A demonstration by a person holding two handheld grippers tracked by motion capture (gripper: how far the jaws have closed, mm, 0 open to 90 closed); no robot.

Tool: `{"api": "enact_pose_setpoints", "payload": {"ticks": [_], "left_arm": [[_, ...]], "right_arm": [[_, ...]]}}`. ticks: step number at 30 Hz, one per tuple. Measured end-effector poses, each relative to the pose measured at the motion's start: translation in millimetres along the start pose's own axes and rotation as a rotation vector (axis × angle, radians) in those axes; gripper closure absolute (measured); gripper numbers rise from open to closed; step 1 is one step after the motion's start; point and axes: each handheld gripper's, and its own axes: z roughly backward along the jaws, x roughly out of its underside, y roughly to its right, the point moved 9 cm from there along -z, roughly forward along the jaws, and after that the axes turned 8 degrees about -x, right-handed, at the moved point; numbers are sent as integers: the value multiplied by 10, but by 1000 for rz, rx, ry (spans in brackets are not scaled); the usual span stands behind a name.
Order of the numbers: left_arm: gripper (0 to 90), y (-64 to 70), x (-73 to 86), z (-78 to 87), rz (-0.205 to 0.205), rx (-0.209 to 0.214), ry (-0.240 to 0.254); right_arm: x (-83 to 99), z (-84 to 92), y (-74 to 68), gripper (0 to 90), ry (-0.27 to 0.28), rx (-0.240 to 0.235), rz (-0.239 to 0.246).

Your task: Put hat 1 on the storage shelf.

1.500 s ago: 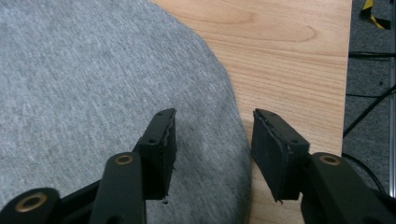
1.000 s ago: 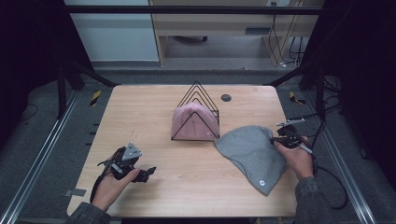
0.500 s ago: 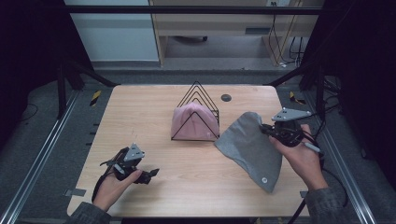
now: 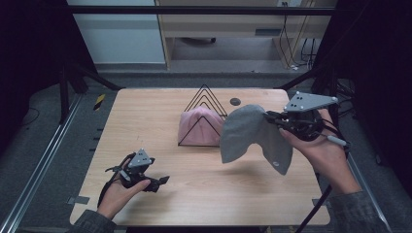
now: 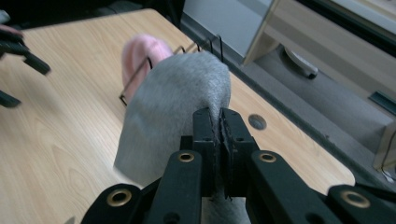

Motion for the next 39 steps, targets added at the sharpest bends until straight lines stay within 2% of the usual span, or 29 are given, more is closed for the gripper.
{"api": "enact_pose_setpoints", "payload": {"ticks": [12, 17, 22, 29, 32, 35, 39], "left_arm": [[114, 95, -22, 63, -13, 24, 18], [114, 93, -32, 79, -32, 8, 17], [116, 60, -35, 116, -20, -11, 27], [119, 62, -69, 121, 19, 20, 53], [119, 97, -156, 170, 15, 34, 71], [126, 97, -328, 241, 21, 40, 101], [134, 75, -584, 305, -18, 33, 119]], "right_arm": [[-363, 0, -171, 861, 55, -23, 17], [-475, -57, -221, 861, 78, -26, 16], [-505, -115, -268, 861, 86, -39, 2], [-657, -115, -294, 861, 110, -50, 19], [-733, -111, -292, 861, 112, -48, 18], [-833, -115, -308, 861, 113, -45, 23], [-984, -165, -347, 861, 109, -47, 39]]}}
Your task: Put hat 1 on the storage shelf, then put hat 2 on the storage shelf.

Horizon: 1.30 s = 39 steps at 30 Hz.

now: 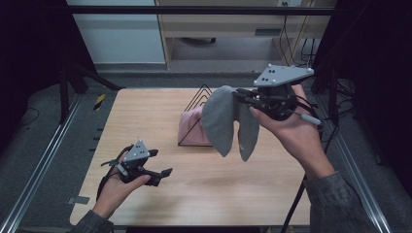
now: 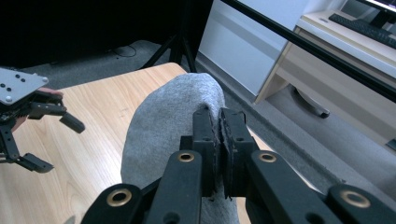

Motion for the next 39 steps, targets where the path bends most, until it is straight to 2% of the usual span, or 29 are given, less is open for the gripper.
{"api": "enact_pose_setpoints", "payload": {"ticks": [6, 9, 14, 16, 19, 25, 28, 30, 33, 35, 37, 39], "left_arm": [[134, -4, -416, 64, -70, 28, 0], [133, -6, -631, 151, -83, 59, 2], [135, -46, -906, 247, -117, 58, -6], [137, -24, -997, 270, -128, 72, -8], [154, 0, -1090, 263, -175, 81, -34], [200, 33, -1212, 196, -190, 85, -35], [212, 21, -1235, 101, -199, 65, -52], [266, 27, -1267, 61, -202, 66, -41], [466, 29, -1324, 7, -218, 64, -31], [567, 55, -1351, -20, -222, 89, -29], [713, 73, -1373, -44, -240, 97, -42], [812, 80, -1399, -47, -237, 101, -48]], "right_arm": [[-181, -146, -87, 861, -7, -19, 28], [-227, -218, -119, 860, -22, -23, 42], [-251, -327, -145, 860, -44, -29, 49], [-253, -361, -157, 861, -49, -33, 49], [-258, -398, -174, 860, -56, -38, 52], [-265, -436, -197, 860, -58, -46, 56], [-265, -440, -199, 860, -57, -51, 53], [-265, -441, -204, 860, -57, -52, 53], [-267, -431, -216, 860, -51, -56, 52], [-259, -417, -223, 860, -47, -59, 49], [-229, -401, -214, 860, -53, -56, 51], [-193, -386, -183, 860, -59, -51, 45]]}}
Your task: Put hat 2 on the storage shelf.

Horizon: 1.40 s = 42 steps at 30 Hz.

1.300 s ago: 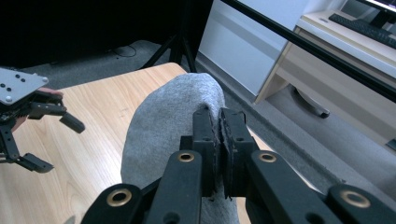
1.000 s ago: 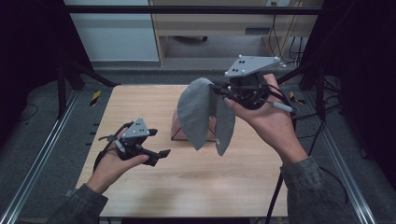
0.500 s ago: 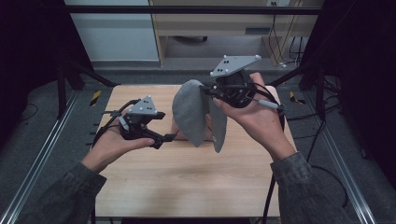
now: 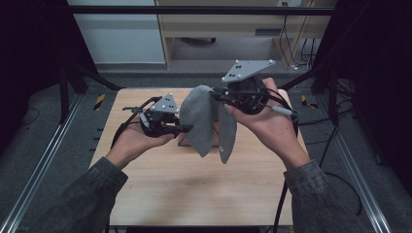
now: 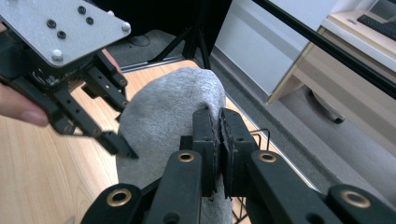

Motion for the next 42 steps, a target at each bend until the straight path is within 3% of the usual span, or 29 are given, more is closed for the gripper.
{"api": "enact_pose_setpoints", "payload": {"ticks": [4, 11, 18, 25, 28, 34, 42], "left_arm": [[859, -21, -50, 41, -8, -7, -16], [863, -186, -280, 197, -49, -73, -26], [866, -461, -603, 372, -52, -138, 16], [866, -697, -874, 371, -64, -204, 41], [865, -803, -956, 352, -51, -228, 64], [866, -918, -924, 238, -24, -233, 69], [866, -1026, -859, 89, -24, -248, 53]], "right_arm": [[91, 31, 102, 860, -13, 13, -20], [97, 80, 266, 860, 4, 24, -37], [-36, 169, 474, 859, 31, 41, -35], [-212, 162, 740, 859, 58, 82, -42], [-271, 144, 847, 859, 70, 98, -44], [-264, 5, 1010, 858, 46, 108, -47], [-185, -242, 1175, 858, -2, 127, -48]]}}
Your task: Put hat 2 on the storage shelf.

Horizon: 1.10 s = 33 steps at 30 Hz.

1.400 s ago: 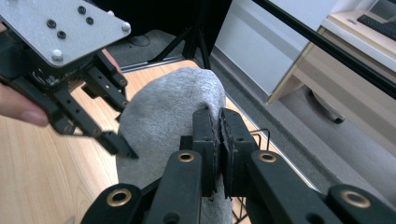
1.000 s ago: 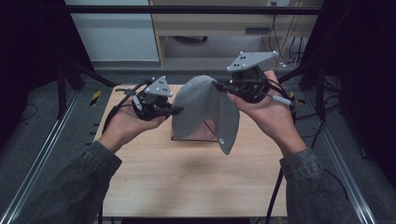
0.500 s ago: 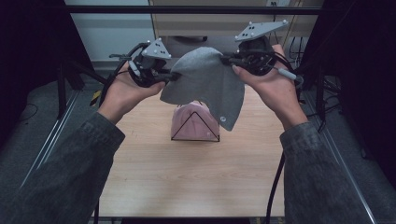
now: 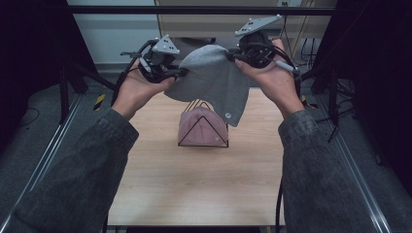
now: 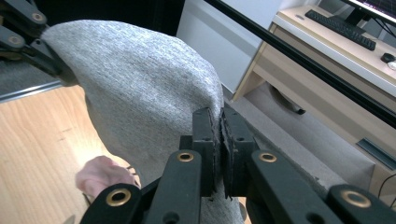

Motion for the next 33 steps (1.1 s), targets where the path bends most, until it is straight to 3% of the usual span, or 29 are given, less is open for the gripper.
{"api": "enact_pose_setpoints", "payload": {"ticks": [9, 18, 28, 33], "left_arm": [[866, -104, 78, -160, 10, -11, -2], [866, -162, 228, -399, 65, 7, 0], [866, -110, 529, -546, 76, 16, -48], [866, -80, 569, -540, 46, 0, -64]], "right_arm": [[43, -249, 124, 858, -21, -9, -12], [100, -429, 227, 858, -46, -8, -23], [307, -624, 121, 859, -83, -22, -19], [407, -647, 62, 858, -74, -19, -29]]}}
